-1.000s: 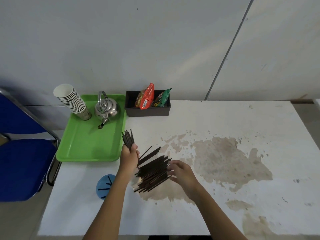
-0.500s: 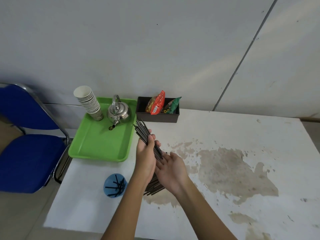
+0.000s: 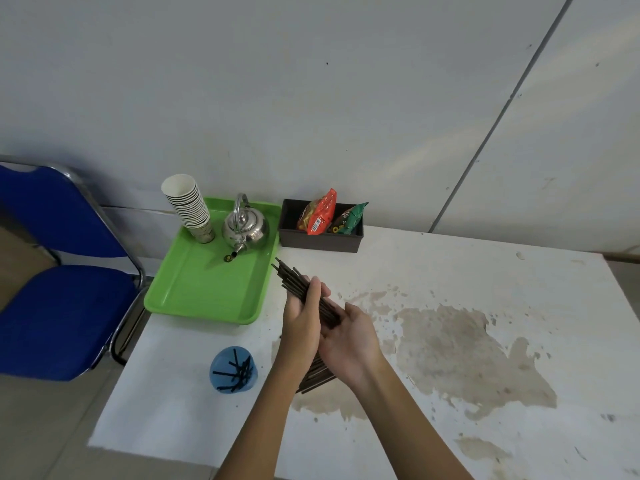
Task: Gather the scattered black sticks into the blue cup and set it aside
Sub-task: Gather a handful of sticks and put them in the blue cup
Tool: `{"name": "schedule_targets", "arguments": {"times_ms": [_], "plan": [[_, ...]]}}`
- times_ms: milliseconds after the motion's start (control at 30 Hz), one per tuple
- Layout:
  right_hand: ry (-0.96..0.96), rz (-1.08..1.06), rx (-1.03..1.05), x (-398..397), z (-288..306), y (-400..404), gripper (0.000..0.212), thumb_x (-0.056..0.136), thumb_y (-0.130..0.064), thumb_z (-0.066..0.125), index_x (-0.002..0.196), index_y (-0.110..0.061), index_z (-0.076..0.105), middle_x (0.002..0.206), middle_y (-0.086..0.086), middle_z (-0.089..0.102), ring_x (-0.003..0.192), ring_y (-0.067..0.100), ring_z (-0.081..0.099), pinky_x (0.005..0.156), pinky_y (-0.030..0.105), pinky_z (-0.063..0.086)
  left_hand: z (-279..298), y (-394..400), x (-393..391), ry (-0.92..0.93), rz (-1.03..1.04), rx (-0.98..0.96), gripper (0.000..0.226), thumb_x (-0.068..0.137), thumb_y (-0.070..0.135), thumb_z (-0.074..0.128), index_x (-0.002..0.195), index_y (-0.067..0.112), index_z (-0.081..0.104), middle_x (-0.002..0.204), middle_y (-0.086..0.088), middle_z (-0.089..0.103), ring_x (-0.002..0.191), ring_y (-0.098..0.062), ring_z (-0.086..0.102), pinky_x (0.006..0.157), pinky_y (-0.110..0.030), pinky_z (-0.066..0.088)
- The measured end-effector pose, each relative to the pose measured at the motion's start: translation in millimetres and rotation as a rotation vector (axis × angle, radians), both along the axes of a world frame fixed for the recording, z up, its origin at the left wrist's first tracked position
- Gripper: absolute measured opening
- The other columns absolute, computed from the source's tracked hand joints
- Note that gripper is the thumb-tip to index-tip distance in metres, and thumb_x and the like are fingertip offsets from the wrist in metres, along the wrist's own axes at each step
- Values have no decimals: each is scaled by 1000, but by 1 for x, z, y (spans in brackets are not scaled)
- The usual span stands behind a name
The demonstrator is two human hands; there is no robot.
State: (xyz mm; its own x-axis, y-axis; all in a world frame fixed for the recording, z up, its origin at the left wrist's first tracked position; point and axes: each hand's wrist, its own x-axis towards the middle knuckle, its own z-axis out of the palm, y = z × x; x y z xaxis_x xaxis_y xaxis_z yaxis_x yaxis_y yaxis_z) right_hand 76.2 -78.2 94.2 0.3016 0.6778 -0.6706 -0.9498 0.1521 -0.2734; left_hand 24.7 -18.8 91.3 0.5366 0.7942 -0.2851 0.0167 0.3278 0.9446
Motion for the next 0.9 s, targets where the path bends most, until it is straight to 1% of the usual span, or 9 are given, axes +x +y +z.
{"name": "schedule_targets", "arguments": {"times_ms": [100,200,267,433,533,600,700,800,900], "plan": [[12,-9,4,1,-2,0,53,103,-31,21,126,2,55,128,24,60,124,32,53,113,43,33,-2,0,-3,19,-66,116,24,104,27,49,85,33,62,83,3,67,89,-22,66,96,-53,52],[24,-10,6,0,-2,1,54,103,-30,20,127,4,55,127,25,60,124,32,54,113,42,34,-3,2,-7,19,-90,142,12,103,25,50,100,29,61,87,4,72,91,-23,69,96,-56,51],[30,-4,22,-3,0,2,55,103,-30,19,126,3,56,124,24,62,123,32,55,112,41,35,0,2,-10,24,-106,170,17,102,32,50,98,30,65,95,3,75,95,-25,69,97,-56,51],[45,12,66,-8,9,8,55,103,-30,18,124,3,57,125,22,63,123,29,54,106,39,39,3,3,-18,81,-118,238,29,102,39,49,96,32,76,99,8,75,101,-15,69,97,-45,53],[34,38,51,-9,11,12,56,103,-31,19,123,4,58,125,23,62,122,30,54,97,39,45,6,7,-23,104,-91,266,28,97,47,54,95,27,74,94,5,74,94,-6,70,87,-31,55],[24,56,28,-12,10,15,55,103,-31,20,124,4,57,126,23,61,123,31,54,103,40,43,5,11,-28,129,-59,342,32,91,55,57,85,26,69,84,-2,71,84,-9,70,75,-29,56],[1,93,16,-19,11,21,54,103,-31,20,125,1,58,127,22,61,124,30,53,112,39,35,-2,24,-41,278,-48,491,36,88,65,55,85,32,69,83,-1,69,89,-16,69,75,-37,59],[-25,158,14,-32,15,31,55,104,-30,19,122,-1,62,125,22,63,120,30,56,106,37,41,2,32,-61,339,-47,411,35,92,55,58,93,24,72,81,3,74,80,-8,72,74,-38,60],[-57,246,39,-49,14,43,57,104,-31,18,120,-1,64,122,21,65,122,29,56,107,37,41,5,41,-86,285,3,346,25,95,41,61,100,19,73,85,3,76,83,-4,72,78,-28,59]]}}
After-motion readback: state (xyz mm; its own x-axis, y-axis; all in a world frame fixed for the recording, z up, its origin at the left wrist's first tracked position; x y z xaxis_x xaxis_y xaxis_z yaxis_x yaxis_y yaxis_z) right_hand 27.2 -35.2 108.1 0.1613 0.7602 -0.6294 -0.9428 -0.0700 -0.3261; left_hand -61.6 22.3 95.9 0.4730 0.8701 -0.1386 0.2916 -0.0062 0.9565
